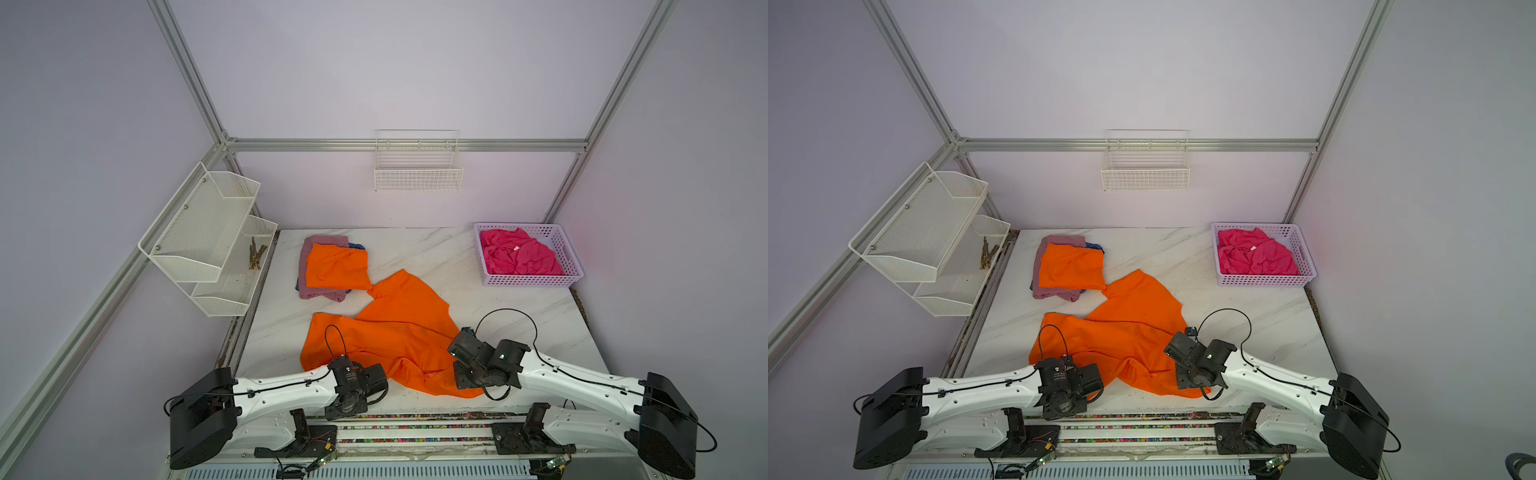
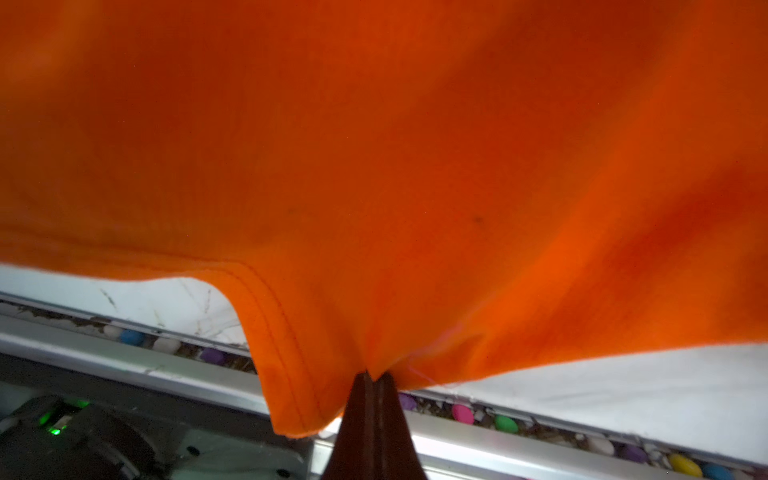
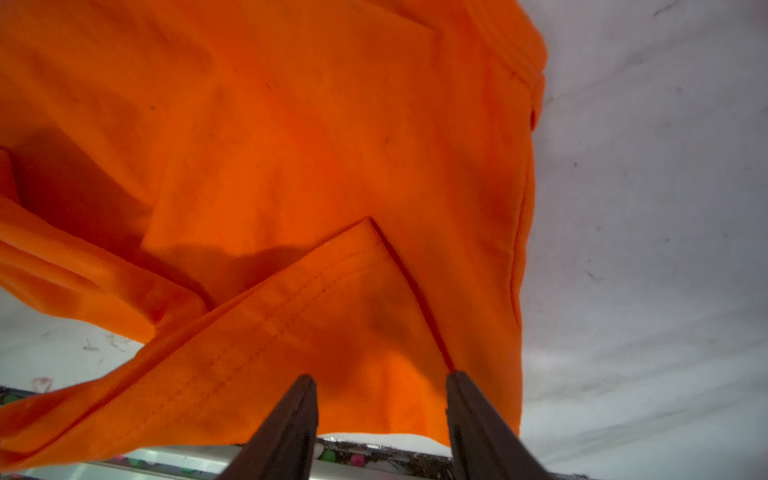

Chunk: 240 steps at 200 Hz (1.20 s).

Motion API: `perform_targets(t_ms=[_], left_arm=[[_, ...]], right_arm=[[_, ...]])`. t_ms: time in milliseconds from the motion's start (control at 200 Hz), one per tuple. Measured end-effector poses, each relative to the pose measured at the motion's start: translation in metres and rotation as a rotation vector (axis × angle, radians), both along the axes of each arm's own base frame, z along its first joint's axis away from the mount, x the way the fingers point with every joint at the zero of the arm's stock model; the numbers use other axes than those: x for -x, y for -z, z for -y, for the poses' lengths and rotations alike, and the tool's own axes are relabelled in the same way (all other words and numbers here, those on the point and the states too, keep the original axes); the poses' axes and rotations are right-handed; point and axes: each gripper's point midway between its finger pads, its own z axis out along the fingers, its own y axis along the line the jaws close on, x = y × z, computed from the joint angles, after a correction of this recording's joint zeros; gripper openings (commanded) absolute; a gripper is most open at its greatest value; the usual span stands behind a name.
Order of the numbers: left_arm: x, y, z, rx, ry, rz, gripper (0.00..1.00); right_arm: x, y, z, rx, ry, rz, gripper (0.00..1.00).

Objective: Fold and stack t-shirts
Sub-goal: Flatten out the T-shirt at the center of the board.

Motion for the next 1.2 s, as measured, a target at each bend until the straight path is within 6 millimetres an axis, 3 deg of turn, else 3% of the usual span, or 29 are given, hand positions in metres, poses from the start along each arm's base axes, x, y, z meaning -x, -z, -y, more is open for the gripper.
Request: perform_targets(t_ms=[445,975,1025,1170,1200], left_arm=[[-0.002,0.002,0.002,0.016,0.021,0.011,0.00],[0.000,0.004,-0.001,0.030,0.021,0.016,0.00],[0.000,0.004,-0.001,0.030,0.021,0.015,0.00],[0.000,0.004,-0.001,0.030,0.021,0.015,0.00],[0.000,0.004,-0.001,0.030,0.021,0.015,0.00]], right_arm=[[-0.012,0.012,-0.004,0.022,0.009,0.037,0.55],[-0.013,0.035,-0.006,0.011,-0.013,0.045,0.51],[-0.013,0.036,-0.006,0.011,-0.015,0.047,0.47],[-0.014,0.037,-0.008,0.001,-0.018,0.056,0.03],[-0.014,0.037,-0.008,0.000,-0.018,0.056,0.00]])
